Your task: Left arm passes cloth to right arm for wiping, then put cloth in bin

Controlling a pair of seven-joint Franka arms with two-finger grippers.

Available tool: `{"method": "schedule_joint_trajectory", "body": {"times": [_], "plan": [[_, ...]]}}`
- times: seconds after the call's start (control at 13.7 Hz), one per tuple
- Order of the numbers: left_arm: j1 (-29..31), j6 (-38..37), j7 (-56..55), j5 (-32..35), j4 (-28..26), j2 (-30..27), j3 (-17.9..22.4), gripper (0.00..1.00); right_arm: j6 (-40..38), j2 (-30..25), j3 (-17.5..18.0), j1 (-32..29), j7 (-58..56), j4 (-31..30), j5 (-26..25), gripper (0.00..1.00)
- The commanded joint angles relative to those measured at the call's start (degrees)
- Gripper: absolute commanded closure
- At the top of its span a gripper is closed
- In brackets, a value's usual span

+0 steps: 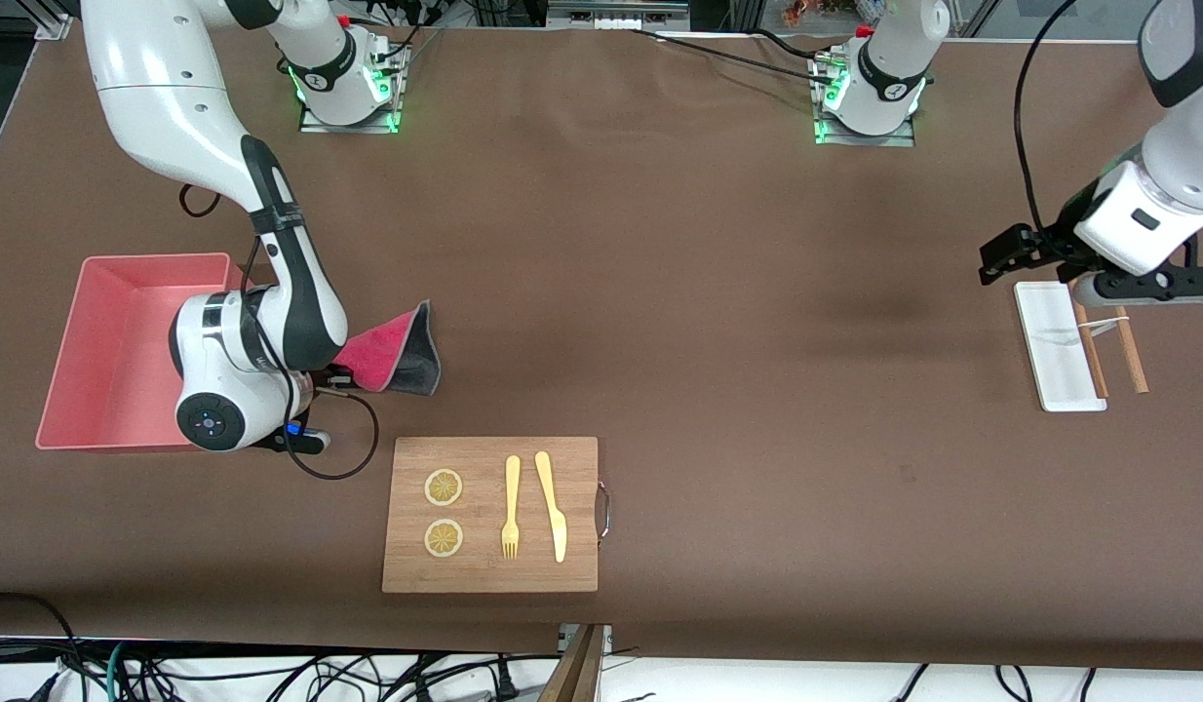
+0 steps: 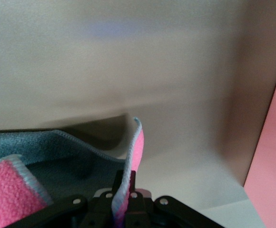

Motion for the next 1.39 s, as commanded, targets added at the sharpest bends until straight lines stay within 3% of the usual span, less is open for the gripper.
{"method": "schedule_joint_trajectory", "body": {"times": [0.0,0.36,0.51,0.88,1.31], "plan": [[2.77,-3.07,4.63,-0.13,4.17,2.9,-0.47,0.0,-0.11,-0.7,0.2,2.86,1.42,-0.55,-1.03,1.0],[2.77,-8.44,4.55,0.92,6.02,3.25,-0.65,0.0,5.93,1.4,0.2,13.04,19.06,-0.55,5.03,1.0],[2.86,-8.45,4.55,1.88,6.71,3.25,-0.39,0.0,10.67,2.9,0.2,18.05,28.29,-0.55,5.47,1.0],[2.25,-11.16,4.2,3.47,9.18,4.57,-0.91,0.0,23.5,6.07,0.64,26.68,40.09,-0.02,14.17,1.0],[1.28,-13.72,0.85,3.47,9.79,5.27,-2.41,0.0,28.72,6.07,4.07,27.57,47.84,2.7,14.7,1.0]]}}
